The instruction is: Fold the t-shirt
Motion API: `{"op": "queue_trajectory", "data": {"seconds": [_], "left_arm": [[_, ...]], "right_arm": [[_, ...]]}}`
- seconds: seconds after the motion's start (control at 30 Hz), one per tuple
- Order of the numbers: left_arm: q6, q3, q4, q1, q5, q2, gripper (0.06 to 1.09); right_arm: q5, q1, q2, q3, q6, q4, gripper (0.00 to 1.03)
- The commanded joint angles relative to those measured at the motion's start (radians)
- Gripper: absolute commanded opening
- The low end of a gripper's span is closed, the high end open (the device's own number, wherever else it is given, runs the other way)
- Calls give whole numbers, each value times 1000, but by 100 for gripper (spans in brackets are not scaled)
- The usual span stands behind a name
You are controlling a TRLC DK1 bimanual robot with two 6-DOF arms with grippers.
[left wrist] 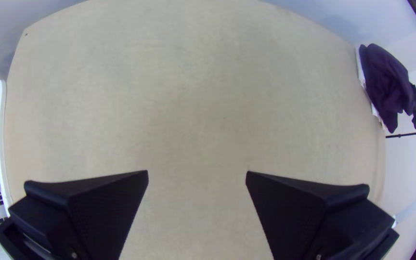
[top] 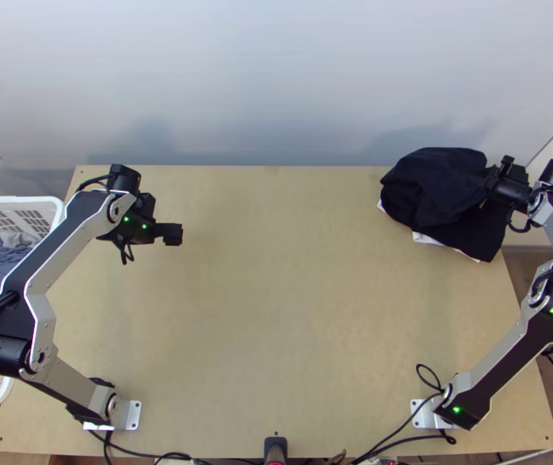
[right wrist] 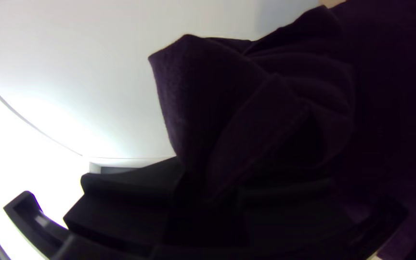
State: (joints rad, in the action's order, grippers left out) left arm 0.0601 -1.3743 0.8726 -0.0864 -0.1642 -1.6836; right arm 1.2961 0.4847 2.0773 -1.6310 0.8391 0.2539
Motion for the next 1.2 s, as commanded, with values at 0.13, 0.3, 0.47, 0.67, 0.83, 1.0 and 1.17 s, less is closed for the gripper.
{"op": "queue_trajectory", "data": {"seconds": [0.13,0.3,0.47,0.67,0.83,1.0,1.17], "left_arm": [[-2,11,0,8,-1,-4,104],[1,7,0,-1,-1,-13,104],[6,3,-1,-9,-1,-16,104],[4,6,2,-6,0,-11,104],[-2,9,9,4,0,-2,104],[-5,7,12,13,0,4,104],[-5,7,12,13,0,5,104]], "right_arm": [[-178,35,13,-66,-233,231,3],[-327,18,-14,-118,-494,441,3],[-360,26,-49,-119,-515,443,7],[-394,52,-89,-104,-515,443,100],[-650,75,-163,-82,-552,427,99],[-975,69,-339,39,-555,231,99],[-1069,35,-477,60,-557,171,99]]}}
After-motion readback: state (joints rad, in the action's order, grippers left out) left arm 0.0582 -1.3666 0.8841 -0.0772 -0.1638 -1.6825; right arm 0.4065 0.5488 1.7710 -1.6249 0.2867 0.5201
